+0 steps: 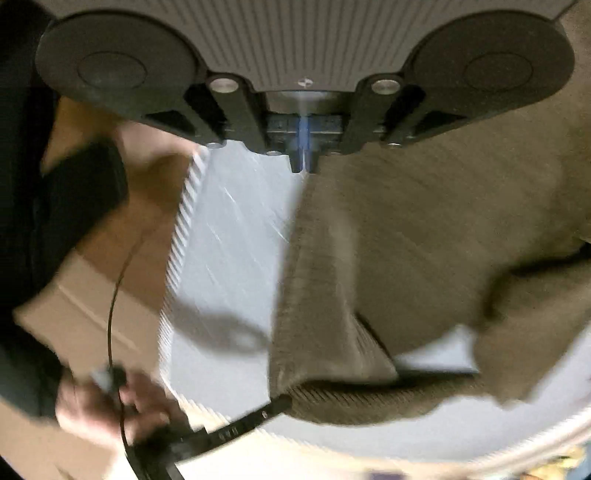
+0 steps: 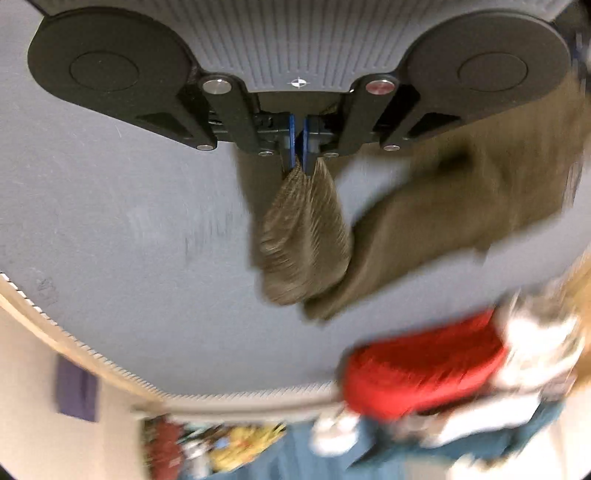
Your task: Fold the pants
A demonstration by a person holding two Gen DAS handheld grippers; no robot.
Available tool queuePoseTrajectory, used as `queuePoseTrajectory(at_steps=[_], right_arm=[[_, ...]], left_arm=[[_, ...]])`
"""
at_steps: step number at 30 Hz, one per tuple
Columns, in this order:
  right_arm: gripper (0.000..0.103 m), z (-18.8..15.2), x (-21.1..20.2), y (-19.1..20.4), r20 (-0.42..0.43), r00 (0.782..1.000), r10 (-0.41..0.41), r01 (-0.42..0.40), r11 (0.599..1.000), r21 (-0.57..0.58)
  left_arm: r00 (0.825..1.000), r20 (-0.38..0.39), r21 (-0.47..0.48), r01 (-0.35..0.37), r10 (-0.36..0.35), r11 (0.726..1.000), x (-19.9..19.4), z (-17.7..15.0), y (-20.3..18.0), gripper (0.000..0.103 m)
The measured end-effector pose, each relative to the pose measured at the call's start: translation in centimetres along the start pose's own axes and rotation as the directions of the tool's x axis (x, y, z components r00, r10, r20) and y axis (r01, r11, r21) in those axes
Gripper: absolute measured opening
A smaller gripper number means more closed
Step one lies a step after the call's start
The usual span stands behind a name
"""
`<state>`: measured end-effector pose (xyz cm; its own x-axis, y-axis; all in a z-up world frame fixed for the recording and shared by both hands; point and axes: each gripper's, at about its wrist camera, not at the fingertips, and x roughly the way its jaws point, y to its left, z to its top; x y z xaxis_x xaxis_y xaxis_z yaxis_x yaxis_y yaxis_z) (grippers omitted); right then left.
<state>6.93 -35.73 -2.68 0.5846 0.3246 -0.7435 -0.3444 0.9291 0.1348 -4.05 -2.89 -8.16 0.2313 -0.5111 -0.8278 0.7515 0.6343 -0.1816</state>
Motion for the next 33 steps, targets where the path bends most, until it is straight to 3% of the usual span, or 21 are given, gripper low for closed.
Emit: queuePoseTrajectory(at_steps=[3, 5, 7, 11, 13, 15, 17, 18, 21, 23, 25, 26, 28, 30, 33], right_arm=[[0.004, -3.9, 0.3, -1.2, -0.165, 0.986, -0.014, 0.005, 0.998, -0.056], [0.008, -4.8, 0.2, -2.3, -0.176, 0.984, -0.016, 0.011, 1.0, -0.029], [0.014, -4.1, -0.4, -3.8, -0.112, 0.993, -0.024, 0.03, 0.998, 0.049], [0.049, -1.6, -1.0, -7.0, 0.083, 0.996, -0.028, 0.003, 0.96, 0.281], [0.049, -0.8, 0.0, -8.5, 0.145, 0.988, -0.044, -0.013, 0.929, 0.37], [0.05, 0.1, 2.0, -9.6, 0.154, 0.987, -0.044, -0.028, 0.898, 0.44], [0.051, 0.9, 4.5, -10.4, 0.132, 0.99, -0.055, -0.017, 0.87, 0.493], [0.052, 1.2, 5.9, -10.8, 0.109, 0.992, -0.068, 0.001, 0.852, 0.523], [0.052, 1.6, 9.5, -11.4, 0.061, 0.997, -0.05, 0.004, 0.804, 0.594], [0.056, 1.8, 11.4, -11.3, 0.046, 0.999, -0.025, -0.009, 0.79, 0.613], [0.067, 2.5, 12.3, -10.4, 0.077, 0.997, -0.022, -0.027, 0.813, 0.582], [0.067, 2.9, 12.5, -10.0, 0.08, 0.997, -0.02, -0.029, 0.822, 0.569], [0.065, 3.3, 12.9, -9.8, 0.099, 0.995, 0.005, -0.061, 0.82, 0.569], [0.045, 3.6, 13.2, -9.5, 0.102, 0.994, 0.038, -0.089, 0.827, 0.555], [0.013, 4.2, 11.6, -8.9, 0.13, 0.991, 0.013, -0.075, 0.874, 0.48]], left_arm=[[0.998, -0.06, 0.074, -0.008, 0.013, 0.997, 1.4, -1.4, -1.6, 0.002], [0.999, -0.037, 0.054, -0.013, 0.015, 0.998, 0.8, -1.3, -1.2, 0.007], [0.999, 0.023, 0.002, -0.03, 0.03, 1.0, -0.4, -0.6, -0.6, 0.01], [0.979, 0.158, -0.147, -0.107, 0.13, 0.983, -5.2, 1.5, 1.9, 0.01], [0.949, 0.208, -0.238, -0.188, 0.239, 0.953, -8.4, 1.7, 3.2, 0.011], [0.888, 0.25, -0.344, -0.292, 0.387, 0.893, -12.3, 1.2, 4.2, 0.02], [0.821, 0.291, -0.454, -0.333, 0.491, 0.826, -15.4, 0.0, 5.4, 0.039], [0.798, 0.294, -0.511, -0.334, 0.526, 0.792, -16.5, -0.9, 6.2, 0.039], [0.757, 0.244, -0.602, -0.372, 0.607, 0.706, -17.2, -2.0, 8.0, 0.039], [0.735, 0.205, -0.622, -0.411, 0.646, 0.666, -17.2, -2.2, 9.4, 0.039], [0.727, 0.178, -0.634, -0.431, 0.663, 0.643, -16.9, -2.1, 10.4, 0.039], [0.726, 0.169, -0.64, -0.433, 0.667, 0.634, -16.6, -2.0, 10.9, 0.039], [0.731, 0.166, -0.651, -0.423, 0.662, 0.631, -16.5, -1.8, 11.4, 0.039], [0.736, 0.173, -0.654, -0.41, 0.654, 0.635, -17.6, -1.8, 11.6, 0.039], [0.742, 0.188, -0.64, -0.404, 0.643, 0.653, -17.0, -1.0, 11.2, 0.04]])
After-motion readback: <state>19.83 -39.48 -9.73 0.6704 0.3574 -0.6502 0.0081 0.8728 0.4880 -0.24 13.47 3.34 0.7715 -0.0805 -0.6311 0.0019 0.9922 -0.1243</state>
